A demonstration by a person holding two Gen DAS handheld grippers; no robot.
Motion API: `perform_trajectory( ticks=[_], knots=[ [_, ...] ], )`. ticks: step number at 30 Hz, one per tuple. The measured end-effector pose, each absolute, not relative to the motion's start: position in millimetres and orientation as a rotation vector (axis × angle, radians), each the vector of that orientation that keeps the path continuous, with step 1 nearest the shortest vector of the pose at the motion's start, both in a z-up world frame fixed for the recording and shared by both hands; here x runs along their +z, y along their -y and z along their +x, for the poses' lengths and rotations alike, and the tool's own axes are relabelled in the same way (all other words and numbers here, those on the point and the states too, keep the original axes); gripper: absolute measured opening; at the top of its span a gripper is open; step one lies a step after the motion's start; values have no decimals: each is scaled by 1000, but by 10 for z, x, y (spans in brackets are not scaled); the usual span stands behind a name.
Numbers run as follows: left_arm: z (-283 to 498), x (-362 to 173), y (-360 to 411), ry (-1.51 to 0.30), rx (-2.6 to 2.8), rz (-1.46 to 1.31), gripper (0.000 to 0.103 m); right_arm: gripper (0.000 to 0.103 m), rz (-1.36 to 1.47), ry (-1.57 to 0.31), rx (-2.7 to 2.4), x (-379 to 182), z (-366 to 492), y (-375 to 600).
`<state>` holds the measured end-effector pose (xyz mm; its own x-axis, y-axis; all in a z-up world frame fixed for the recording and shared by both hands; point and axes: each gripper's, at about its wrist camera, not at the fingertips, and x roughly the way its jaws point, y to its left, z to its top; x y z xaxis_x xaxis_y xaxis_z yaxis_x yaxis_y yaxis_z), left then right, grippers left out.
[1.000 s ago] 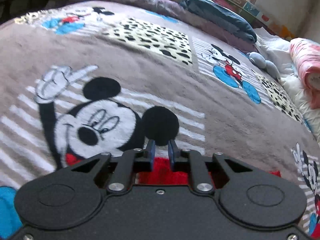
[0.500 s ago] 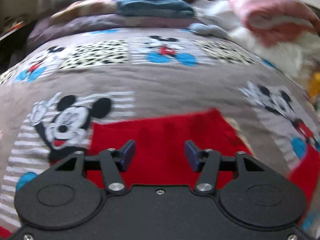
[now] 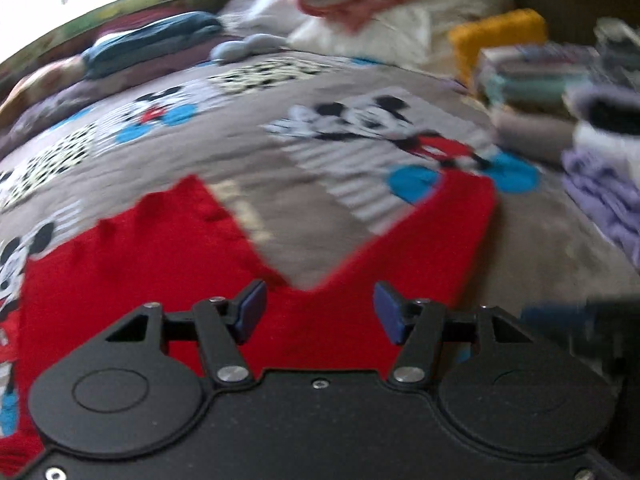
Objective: Fold clothes
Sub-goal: 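Close the left tool on the sweater's side edge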
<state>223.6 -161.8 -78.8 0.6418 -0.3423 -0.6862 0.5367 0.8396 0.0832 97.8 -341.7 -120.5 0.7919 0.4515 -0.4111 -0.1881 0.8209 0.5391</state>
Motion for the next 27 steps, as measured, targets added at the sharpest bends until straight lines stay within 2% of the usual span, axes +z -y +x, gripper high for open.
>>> perform_trajectory(
  ticks=[5, 17, 25, 27],
  knots=[
    [2008, -964, 2159, -671, -556, 427, 58, 48, 689, -539, 131, -1373, 832, 4063],
    [1790, -1396, 3075, -501, -499, 800, 58, 47, 964, -442, 33, -1657, 576, 4703],
    [1909, -1521, 3433, -433, -440, 914, 58, 47, 1059, -399, 4, -1737, 559, 4827],
    [1979, -1537, 3512, -425, -428, 933, 55, 47, 1076, -389, -1, -1745, 559, 4837]
  ],
)
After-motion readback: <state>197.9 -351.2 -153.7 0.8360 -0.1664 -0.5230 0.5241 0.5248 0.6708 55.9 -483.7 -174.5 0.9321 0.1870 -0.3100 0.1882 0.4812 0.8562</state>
